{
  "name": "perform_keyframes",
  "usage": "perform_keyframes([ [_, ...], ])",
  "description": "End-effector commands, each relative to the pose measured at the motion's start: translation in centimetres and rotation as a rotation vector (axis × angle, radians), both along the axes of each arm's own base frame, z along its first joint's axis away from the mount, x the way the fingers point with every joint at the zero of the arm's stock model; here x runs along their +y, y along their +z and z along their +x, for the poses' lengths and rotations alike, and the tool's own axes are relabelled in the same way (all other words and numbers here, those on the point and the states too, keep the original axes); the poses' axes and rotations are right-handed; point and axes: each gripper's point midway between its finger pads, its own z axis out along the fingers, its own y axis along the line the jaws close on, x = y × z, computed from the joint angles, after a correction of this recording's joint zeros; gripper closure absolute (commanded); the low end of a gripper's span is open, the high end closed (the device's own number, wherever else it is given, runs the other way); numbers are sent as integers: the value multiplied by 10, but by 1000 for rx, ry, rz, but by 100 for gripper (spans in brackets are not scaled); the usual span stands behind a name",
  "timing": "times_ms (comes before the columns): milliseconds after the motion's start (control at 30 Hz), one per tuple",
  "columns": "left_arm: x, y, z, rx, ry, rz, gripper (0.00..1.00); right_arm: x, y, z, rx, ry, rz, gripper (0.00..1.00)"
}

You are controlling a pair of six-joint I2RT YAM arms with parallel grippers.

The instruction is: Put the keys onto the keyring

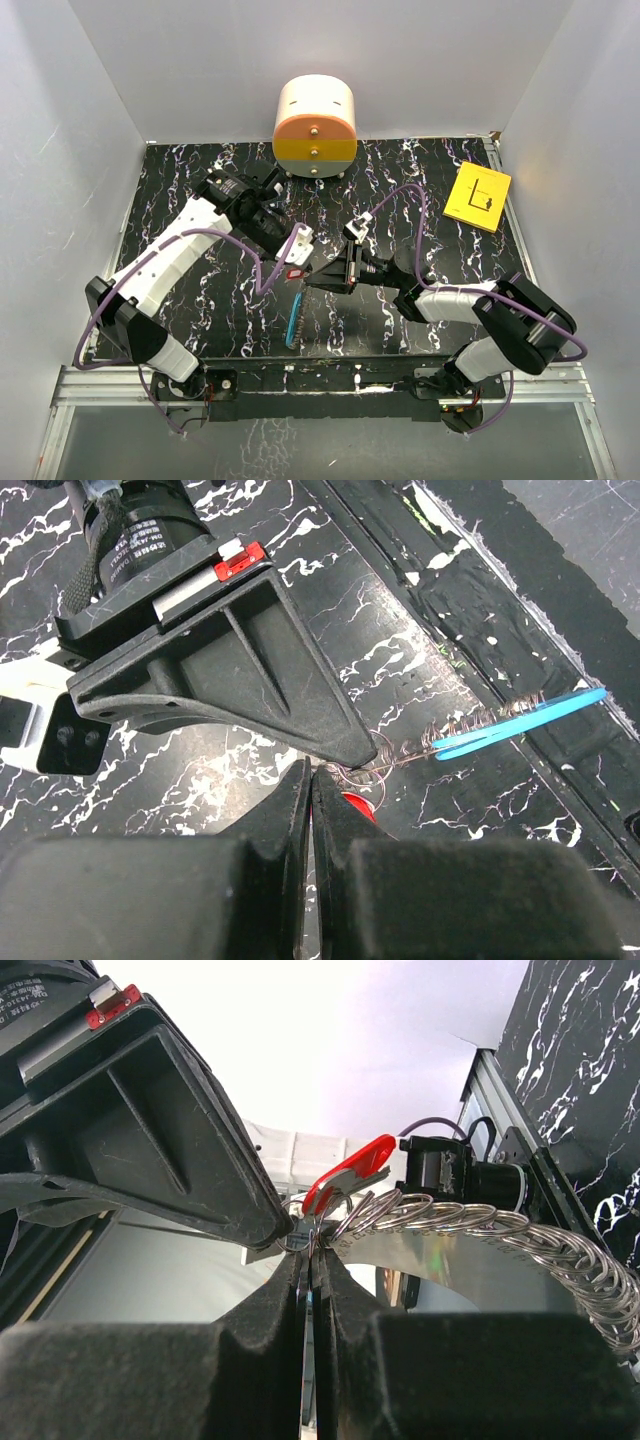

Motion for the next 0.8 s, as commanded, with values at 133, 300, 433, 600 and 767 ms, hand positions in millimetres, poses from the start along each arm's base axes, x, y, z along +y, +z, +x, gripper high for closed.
perform_keyframes([
  [133,-3,14,-8,-73,-117,-38,100,-2,44,-18,-142,39,179,92],
  [300,-3,11,-16,-97,-178,-18,100,1,42,-22,-125,57,198,92],
  [433,-5,10,-19,-105,-198,-20,100,1,42,-28,-110,81,230,92],
  [600,-6,10,-21,-108,-214,-29,100,-1,41,-36,-91,107,259,92],
  [767,-8,12,-22,-107,-216,-39,87,0,44,-36,-99,115,280,92],
])
